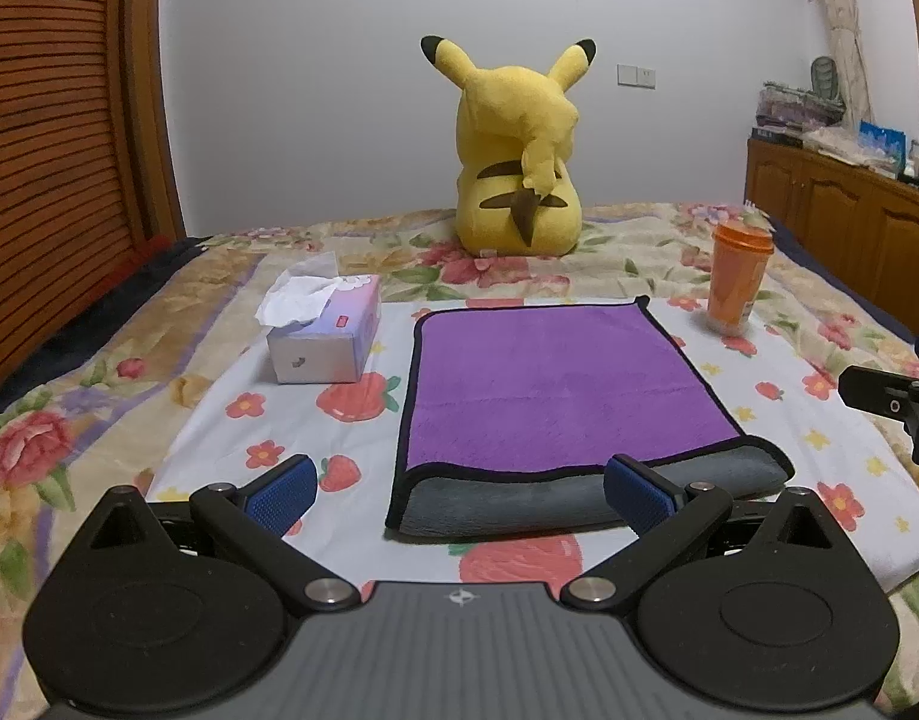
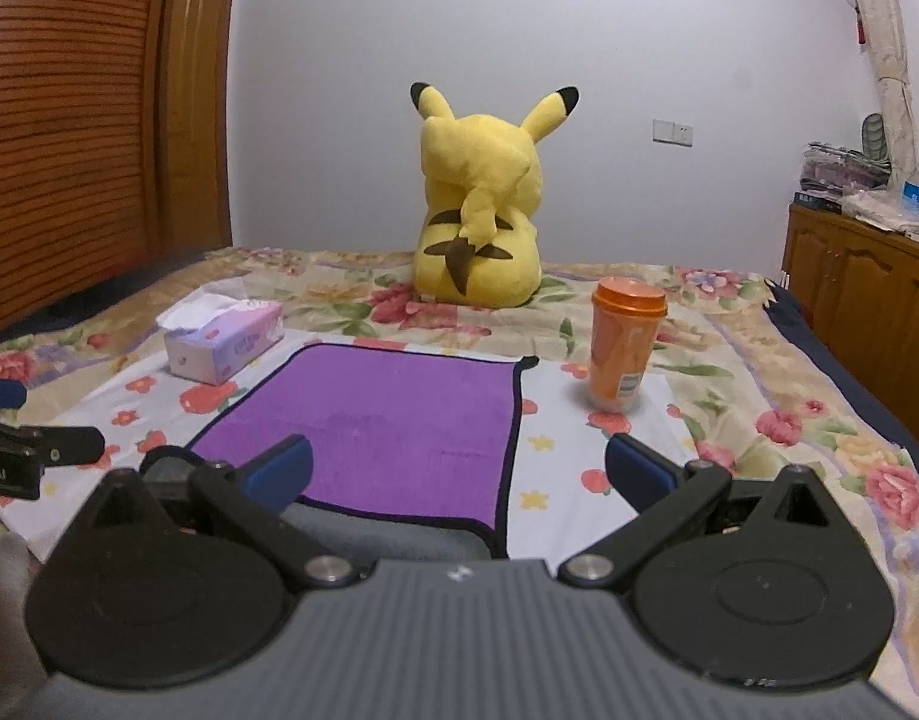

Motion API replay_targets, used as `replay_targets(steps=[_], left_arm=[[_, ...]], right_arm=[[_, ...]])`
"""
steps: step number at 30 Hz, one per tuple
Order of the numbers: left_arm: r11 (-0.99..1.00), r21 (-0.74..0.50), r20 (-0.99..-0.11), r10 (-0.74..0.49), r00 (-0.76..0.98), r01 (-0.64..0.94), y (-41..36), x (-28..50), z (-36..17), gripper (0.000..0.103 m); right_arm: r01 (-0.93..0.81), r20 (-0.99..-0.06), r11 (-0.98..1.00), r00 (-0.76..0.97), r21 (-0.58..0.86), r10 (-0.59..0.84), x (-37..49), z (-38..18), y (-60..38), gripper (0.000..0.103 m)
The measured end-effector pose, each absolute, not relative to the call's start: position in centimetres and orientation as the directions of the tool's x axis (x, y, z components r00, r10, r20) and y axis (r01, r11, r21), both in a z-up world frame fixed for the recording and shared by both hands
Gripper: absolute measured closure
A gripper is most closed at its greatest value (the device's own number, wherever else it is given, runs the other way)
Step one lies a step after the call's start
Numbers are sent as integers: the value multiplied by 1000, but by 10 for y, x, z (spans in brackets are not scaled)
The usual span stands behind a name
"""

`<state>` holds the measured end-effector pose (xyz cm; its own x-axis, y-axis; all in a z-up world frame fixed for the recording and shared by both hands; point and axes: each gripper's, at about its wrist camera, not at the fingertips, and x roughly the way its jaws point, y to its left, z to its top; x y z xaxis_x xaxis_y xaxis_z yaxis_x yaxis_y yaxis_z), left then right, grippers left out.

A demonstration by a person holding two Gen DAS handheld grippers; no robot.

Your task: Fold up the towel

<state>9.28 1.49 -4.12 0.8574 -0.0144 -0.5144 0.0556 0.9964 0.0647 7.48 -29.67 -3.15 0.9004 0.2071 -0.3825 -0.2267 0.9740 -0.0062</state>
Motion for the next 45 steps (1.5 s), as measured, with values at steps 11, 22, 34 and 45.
replay_targets(steps=[11, 22, 34, 45], left_arm=[[996, 67, -541, -17, 841, 63, 19, 111, -50, 0], [993, 82, -578, -24, 816, 88, 25, 138, -63, 0], [990, 75, -633, -44, 773, 118, 31, 165, -81, 2], [992, 52, -689, -50, 723, 118, 40, 191, -100, 11]], right_arm=[[-240, -442, 970, 874, -32, 202, 101, -44, -291, 0], [-258, -501, 966, 839, -19, 214, 121, -55, -289, 0], [-284, -583, 959, 778, 4, 233, 142, -73, -287, 0], [-298, -635, 955, 737, 4, 232, 160, -86, -286, 1]])
